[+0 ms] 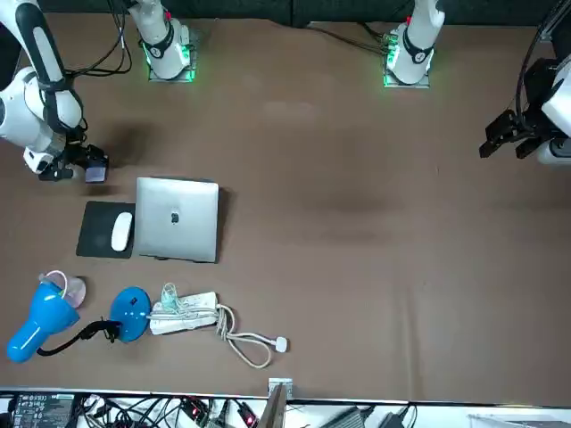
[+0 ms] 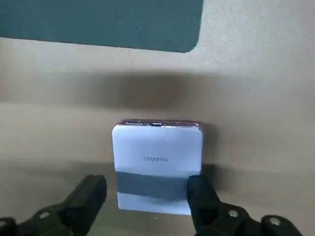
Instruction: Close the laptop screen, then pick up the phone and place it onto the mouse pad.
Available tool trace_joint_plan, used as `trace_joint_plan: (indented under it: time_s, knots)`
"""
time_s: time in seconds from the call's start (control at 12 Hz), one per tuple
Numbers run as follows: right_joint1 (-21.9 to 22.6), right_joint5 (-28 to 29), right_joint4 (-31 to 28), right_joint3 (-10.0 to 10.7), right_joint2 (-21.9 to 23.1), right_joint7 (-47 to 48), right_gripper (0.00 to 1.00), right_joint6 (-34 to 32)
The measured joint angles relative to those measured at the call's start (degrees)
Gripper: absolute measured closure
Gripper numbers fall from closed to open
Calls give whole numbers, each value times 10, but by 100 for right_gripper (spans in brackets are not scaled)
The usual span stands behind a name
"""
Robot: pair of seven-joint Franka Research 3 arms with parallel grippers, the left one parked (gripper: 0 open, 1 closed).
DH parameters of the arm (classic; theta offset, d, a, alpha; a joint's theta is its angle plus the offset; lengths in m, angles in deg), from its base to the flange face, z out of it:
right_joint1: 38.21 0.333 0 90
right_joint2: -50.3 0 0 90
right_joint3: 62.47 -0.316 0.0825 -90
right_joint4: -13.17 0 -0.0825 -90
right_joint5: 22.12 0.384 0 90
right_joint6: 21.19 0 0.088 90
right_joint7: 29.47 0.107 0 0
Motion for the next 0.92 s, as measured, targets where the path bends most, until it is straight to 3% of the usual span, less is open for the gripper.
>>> trace_joint_plan:
  time_s: [0.92]
  knots:
    - [11,0,5,0,2,-4,1,0]
